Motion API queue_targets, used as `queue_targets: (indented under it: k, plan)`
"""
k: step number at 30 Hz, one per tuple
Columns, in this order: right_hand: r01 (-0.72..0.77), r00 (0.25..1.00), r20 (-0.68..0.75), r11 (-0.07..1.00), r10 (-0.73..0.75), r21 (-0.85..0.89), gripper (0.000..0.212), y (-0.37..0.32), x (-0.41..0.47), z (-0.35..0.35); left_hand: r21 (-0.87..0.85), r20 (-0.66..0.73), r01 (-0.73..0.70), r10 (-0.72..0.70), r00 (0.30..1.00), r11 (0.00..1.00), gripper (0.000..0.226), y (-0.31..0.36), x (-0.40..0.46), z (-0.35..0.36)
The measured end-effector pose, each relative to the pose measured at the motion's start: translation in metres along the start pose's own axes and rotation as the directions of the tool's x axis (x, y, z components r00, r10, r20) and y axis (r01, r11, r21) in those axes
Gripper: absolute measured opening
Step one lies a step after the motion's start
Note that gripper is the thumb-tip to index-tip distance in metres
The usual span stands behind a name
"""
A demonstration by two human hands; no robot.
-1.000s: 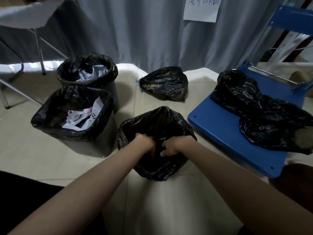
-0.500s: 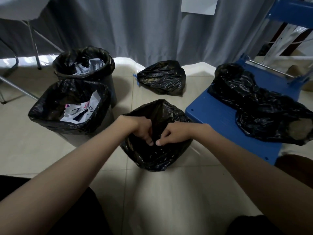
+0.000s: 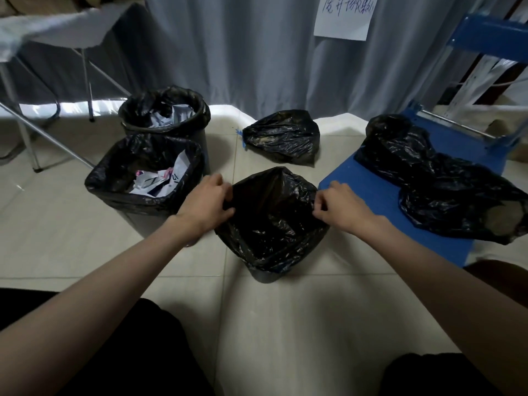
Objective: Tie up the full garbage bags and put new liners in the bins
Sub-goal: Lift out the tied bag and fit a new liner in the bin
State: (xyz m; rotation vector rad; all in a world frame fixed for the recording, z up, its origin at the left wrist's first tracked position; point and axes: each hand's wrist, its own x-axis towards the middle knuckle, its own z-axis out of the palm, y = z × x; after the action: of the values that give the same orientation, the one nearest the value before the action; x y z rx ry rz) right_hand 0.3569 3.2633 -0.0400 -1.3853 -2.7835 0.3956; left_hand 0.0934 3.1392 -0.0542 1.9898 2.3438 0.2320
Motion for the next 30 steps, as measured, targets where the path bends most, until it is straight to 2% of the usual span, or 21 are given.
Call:
queue_targets:
  k: [1,2,4,6,8,10,12,15,16,17,18,20,21,22,23,25,28,30]
  plan:
    - [-0.048,0.999,-0.002,0.999,0.048,-0.006,0.008,0.003,-0.003,0.002,-0.029,-0.029,0.102,-0.103,0.994,0.994,0.036,0.001,-0.003,0.003]
    - [-0.099,0.995,0.013,0.995,0.099,0.008,0.012,0.007,-0.004,0.006,-0.088,-0.017,0.211,-0.214,0.977,0.973,0.041,0.003,-0.004,0.005]
    - [-0.188,0.982,0.047,0.976,0.184,0.110,0.019,0.011,-0.004,0.016,-0.258,0.073,0.393,-0.388,0.919,0.883,0.052,0.009,-0.005,0.010]
    - [-0.268,0.963,0.076,0.924,0.257,0.272,0.023,0.013,-0.004,0.024,-0.396,0.136,0.499,-0.488,0.862,0.771,0.057,0.016,-0.002,0.013]
    - [-0.354,0.934,0.133,0.816,0.331,0.457,0.029,0.011,-0.005,0.029,-0.482,0.194,0.571,-0.554,0.810,0.665,0.058,0.020,0.000,0.019]
    - [-0.418,0.906,0.220,0.692,0.361,0.588,0.034,0.007,-0.008,0.033,-0.557,0.265,0.621,-0.591,0.762,0.552,0.060,0.021,0.001,0.026]
    - [-0.455,0.890,0.293,0.625,0.350,0.634,0.029,0.007,-0.009,0.040,-0.633,0.364,0.639,-0.561,0.743,0.436,0.057,0.024,0.000,0.034]
    - [-0.491,0.871,0.351,0.563,0.345,0.664,0.027,0.010,-0.009,0.047,-0.774,0.445,0.577,-0.424,0.789,0.262,0.034,0.031,-0.003,0.037]
    - [-0.509,0.859,0.367,0.516,0.357,0.689,0.029,0.011,-0.008,0.048,-0.800,0.432,0.547,-0.398,0.810,0.245,0.030,0.033,-0.004,0.034]
    - [-0.526,0.845,0.378,0.459,0.377,0.716,0.030,0.013,-0.006,0.050,-0.805,0.384,0.516,-0.405,0.830,0.293,0.035,0.032,-0.003,0.034]
    - [-0.533,0.835,0.381,0.411,0.396,0.740,0.031,0.013,-0.003,0.051,-0.772,0.291,0.473,-0.426,0.857,0.425,0.050,0.029,-0.002,0.033]
    - [-0.531,0.823,0.362,0.367,0.438,0.764,0.032,0.013,0.002,0.053,-0.566,0.068,0.364,-0.398,0.915,0.740,0.071,0.027,-0.002,0.028]
    - [-0.524,0.818,0.339,0.360,0.465,0.772,0.033,0.011,0.004,0.055,-0.469,-0.036,0.262,-0.315,0.948,0.843,0.069,0.031,-0.003,0.023]
    - [-0.514,0.813,0.312,0.353,0.491,0.782,0.033,0.009,0.005,0.056,-0.409,-0.077,0.161,-0.209,0.975,0.898,0.059,0.035,-0.003,0.022]
    - [-0.500,0.808,0.286,0.342,0.515,0.796,0.032,0.007,0.006,0.057,-0.363,-0.074,0.071,-0.105,0.992,0.929,0.048,0.045,-0.007,0.015]
    - [-0.468,0.800,0.252,0.303,0.544,0.830,0.025,0.002,0.007,0.058,-0.269,0.037,-0.007,0.018,0.999,0.963,0.035,0.062,-0.011,0.011]
    - [-0.416,0.797,0.230,0.231,0.559,0.880,0.020,-0.003,0.010,0.061,-0.036,0.052,-0.081,0.083,0.995,0.996,0.027,0.075,-0.015,0.017]
    - [-0.355,0.811,0.159,0.257,0.564,0.899,0.020,-0.008,0.012,0.059,0.045,0.039,-0.097,0.096,0.995,0.994,0.019,0.074,-0.013,0.021]
